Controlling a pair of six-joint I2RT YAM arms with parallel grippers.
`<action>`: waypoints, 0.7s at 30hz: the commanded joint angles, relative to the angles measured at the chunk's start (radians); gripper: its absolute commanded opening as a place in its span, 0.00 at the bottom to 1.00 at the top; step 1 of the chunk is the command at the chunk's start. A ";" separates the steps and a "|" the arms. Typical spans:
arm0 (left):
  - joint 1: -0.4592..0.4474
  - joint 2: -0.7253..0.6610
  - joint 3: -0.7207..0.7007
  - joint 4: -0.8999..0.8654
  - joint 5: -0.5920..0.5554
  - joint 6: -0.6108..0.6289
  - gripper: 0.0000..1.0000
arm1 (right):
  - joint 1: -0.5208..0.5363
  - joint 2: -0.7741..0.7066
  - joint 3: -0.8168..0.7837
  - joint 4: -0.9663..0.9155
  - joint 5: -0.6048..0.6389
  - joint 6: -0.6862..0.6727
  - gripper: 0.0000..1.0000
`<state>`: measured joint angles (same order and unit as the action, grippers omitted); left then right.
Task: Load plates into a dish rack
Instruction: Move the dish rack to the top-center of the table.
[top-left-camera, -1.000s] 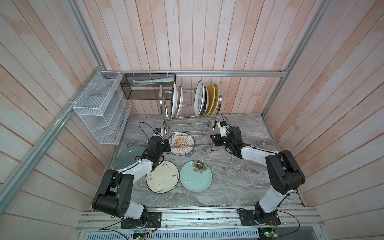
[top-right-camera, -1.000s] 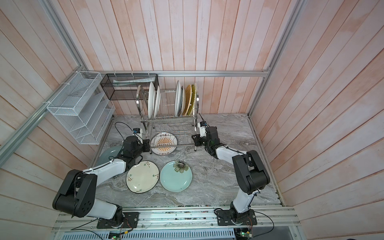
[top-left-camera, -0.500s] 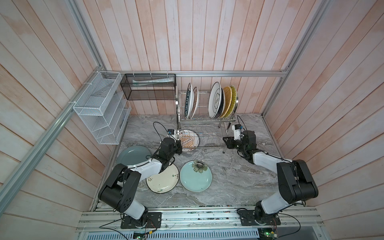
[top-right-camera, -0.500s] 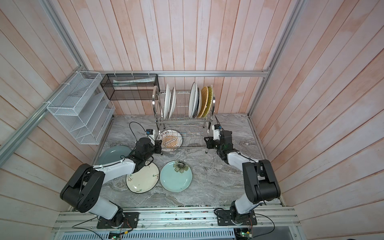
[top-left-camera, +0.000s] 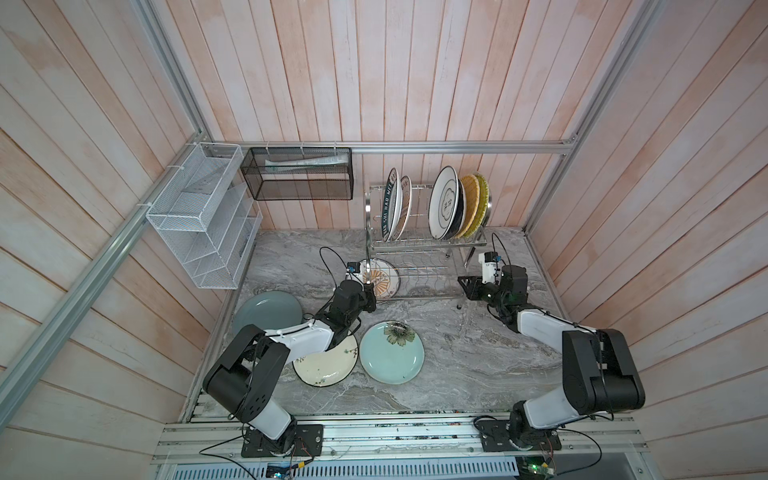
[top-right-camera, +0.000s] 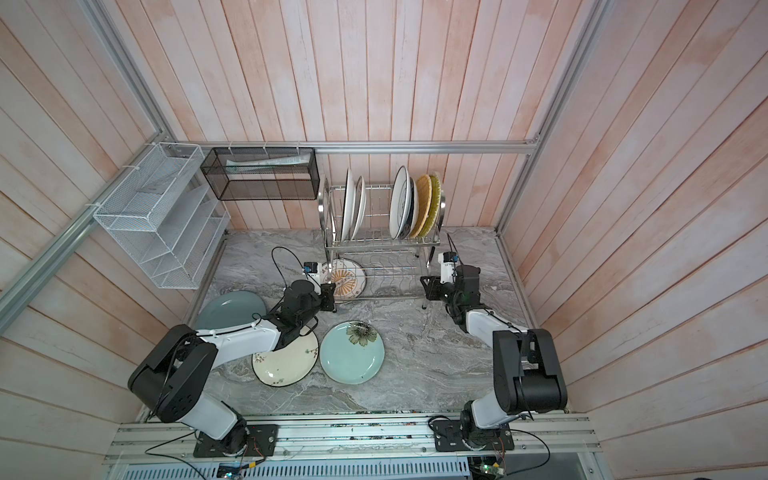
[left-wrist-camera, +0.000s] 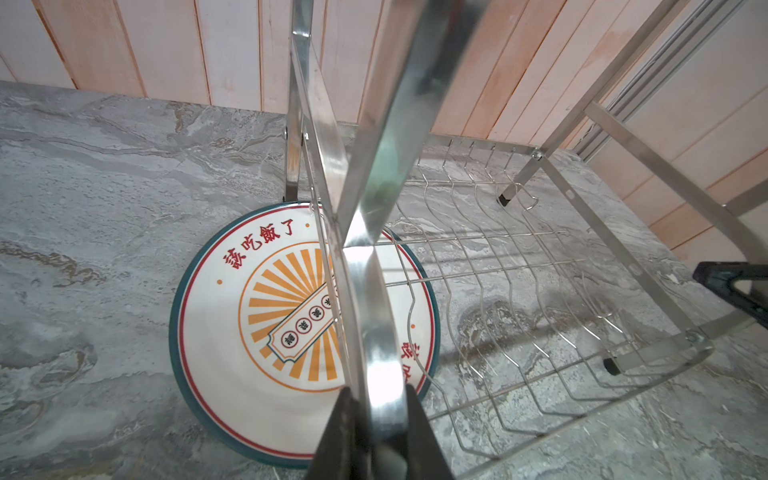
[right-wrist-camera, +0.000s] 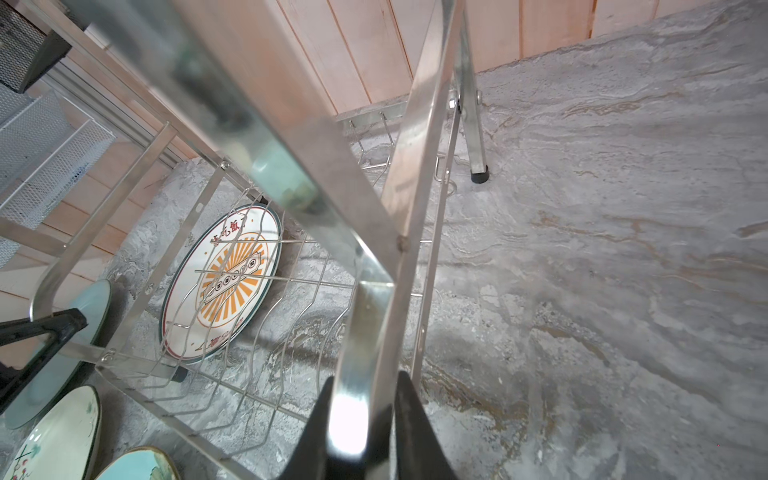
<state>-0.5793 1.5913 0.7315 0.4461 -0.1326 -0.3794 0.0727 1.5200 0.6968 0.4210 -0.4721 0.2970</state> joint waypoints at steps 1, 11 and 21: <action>-0.040 0.035 -0.004 -0.030 0.082 -0.173 0.00 | -0.041 -0.021 -0.029 -0.014 -0.032 0.243 0.00; -0.042 -0.067 0.032 -0.145 0.044 -0.159 0.42 | -0.050 -0.045 -0.036 -0.001 -0.043 0.261 0.15; -0.036 -0.342 0.062 -0.382 0.041 -0.107 0.58 | -0.056 -0.091 -0.051 0.004 -0.062 0.281 0.43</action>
<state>-0.6174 1.3201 0.7746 0.1677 -0.1013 -0.4980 0.0231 1.4628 0.6640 0.4259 -0.5224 0.5201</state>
